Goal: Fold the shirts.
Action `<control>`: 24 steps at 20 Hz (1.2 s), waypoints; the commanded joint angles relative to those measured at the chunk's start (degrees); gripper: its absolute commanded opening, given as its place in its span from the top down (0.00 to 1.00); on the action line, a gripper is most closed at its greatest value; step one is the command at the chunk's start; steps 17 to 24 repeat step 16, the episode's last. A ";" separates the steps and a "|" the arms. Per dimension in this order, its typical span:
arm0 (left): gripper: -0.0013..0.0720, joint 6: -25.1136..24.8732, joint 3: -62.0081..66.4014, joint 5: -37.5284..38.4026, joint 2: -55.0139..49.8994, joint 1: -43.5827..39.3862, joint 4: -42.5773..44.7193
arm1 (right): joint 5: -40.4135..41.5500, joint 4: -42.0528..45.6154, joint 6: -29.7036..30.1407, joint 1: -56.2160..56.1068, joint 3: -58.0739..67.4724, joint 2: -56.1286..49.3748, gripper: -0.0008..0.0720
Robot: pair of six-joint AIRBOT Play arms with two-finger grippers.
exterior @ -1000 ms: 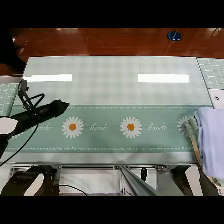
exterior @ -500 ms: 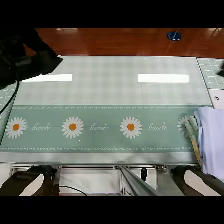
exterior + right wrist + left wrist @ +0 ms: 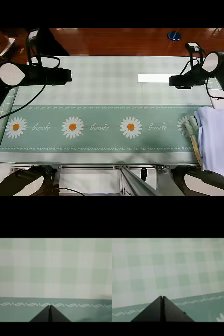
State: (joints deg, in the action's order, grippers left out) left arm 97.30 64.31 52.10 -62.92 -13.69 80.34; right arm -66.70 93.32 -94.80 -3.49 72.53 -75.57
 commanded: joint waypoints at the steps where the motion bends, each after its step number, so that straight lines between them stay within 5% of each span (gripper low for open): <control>1: 0.95 2.25 0.09 0.48 -1.22 -0.26 3.26 | 0.24 1.70 -0.50 -0.92 -0.46 -0.87 0.96; 24: 0.95 2.25 0.09 0.44 -1.79 -0.26 3.26 | 0.26 1.73 -0.50 -0.92 -0.46 -0.87 0.96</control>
